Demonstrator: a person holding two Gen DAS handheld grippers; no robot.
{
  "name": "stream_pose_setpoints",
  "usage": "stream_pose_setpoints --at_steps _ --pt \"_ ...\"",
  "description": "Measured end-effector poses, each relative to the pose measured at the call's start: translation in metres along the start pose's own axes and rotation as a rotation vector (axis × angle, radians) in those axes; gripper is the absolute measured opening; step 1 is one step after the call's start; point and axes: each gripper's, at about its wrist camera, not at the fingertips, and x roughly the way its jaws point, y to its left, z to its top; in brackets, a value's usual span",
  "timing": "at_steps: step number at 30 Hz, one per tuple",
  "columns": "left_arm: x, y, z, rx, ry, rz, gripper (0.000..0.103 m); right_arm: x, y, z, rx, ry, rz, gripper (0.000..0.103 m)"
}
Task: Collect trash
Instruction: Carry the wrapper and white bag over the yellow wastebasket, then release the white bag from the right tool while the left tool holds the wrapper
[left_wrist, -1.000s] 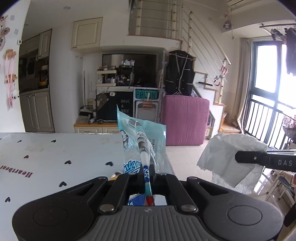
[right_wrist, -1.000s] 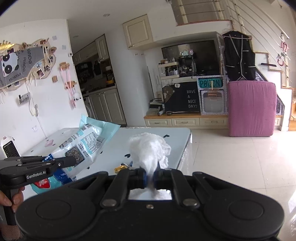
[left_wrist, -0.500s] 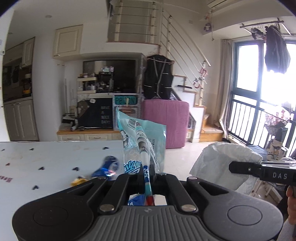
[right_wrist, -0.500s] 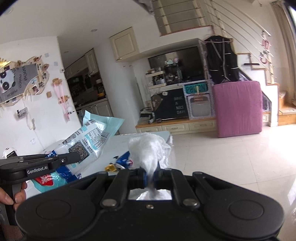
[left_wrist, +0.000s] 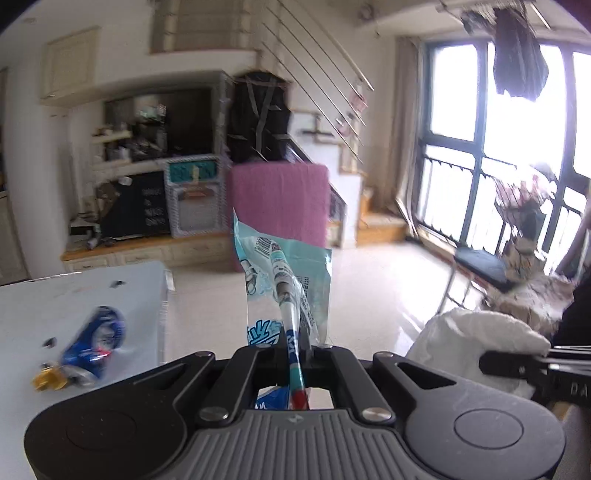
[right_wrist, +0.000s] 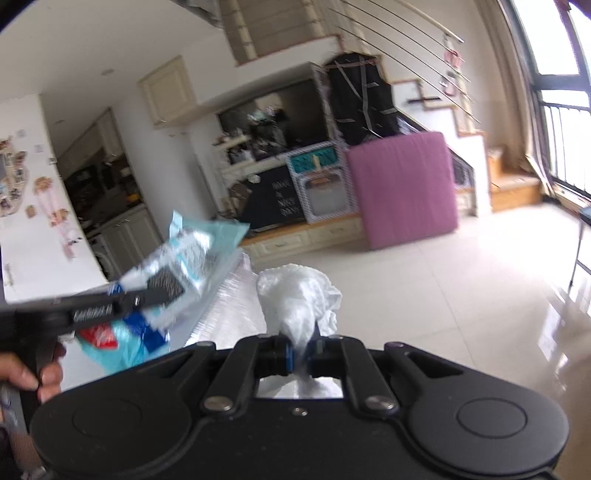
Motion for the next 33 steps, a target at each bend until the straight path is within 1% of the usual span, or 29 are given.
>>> stream_pose_setpoints --at_steps 3,6,9,14,18,20,23,24,26,29,31,33 --pt "0.032 -0.011 -0.006 0.055 0.094 -0.043 0.001 0.013 -0.017 -0.009 0.023 0.037 -0.037 0.007" --pt "0.066 -0.014 -0.021 0.083 0.217 -0.083 0.001 0.026 -0.034 -0.019 0.047 0.072 -0.068 0.007" --pt "0.097 -0.011 -0.048 0.071 0.351 -0.125 0.002 0.04 -0.049 -0.029 0.075 0.106 -0.095 0.007" --pt "0.145 0.002 -0.09 0.042 0.56 -0.178 0.002 0.064 -0.065 -0.048 0.095 0.17 -0.12 0.007" --pt "0.188 0.008 -0.119 0.07 0.719 -0.204 0.002 0.084 -0.072 -0.059 0.101 0.227 -0.127 0.007" --pt "0.208 0.009 -0.131 0.105 0.781 -0.205 0.002 0.094 -0.074 -0.066 0.102 0.259 -0.127 0.007" --pt "0.233 0.007 -0.145 0.153 0.851 -0.217 0.002 0.109 -0.079 -0.077 0.107 0.307 -0.13 0.007" --pt "0.241 0.006 -0.147 0.159 0.871 -0.229 0.003 0.114 -0.081 -0.081 0.11 0.321 -0.131 0.007" --pt "0.257 0.003 -0.154 0.174 0.912 -0.254 0.007 0.123 -0.082 -0.087 0.115 0.349 -0.129 0.007" --pt "0.278 -0.002 -0.166 0.219 0.964 -0.283 0.007 0.137 -0.085 -0.097 0.12 0.386 -0.126 0.007" --pt "0.289 -0.003 -0.17 0.232 0.966 -0.272 0.007 0.145 -0.085 -0.102 0.123 0.41 -0.121 0.007" --pt "0.298 0.0 -0.171 0.213 0.922 -0.249 0.007 0.153 -0.086 -0.106 0.136 0.433 -0.105 0.007"
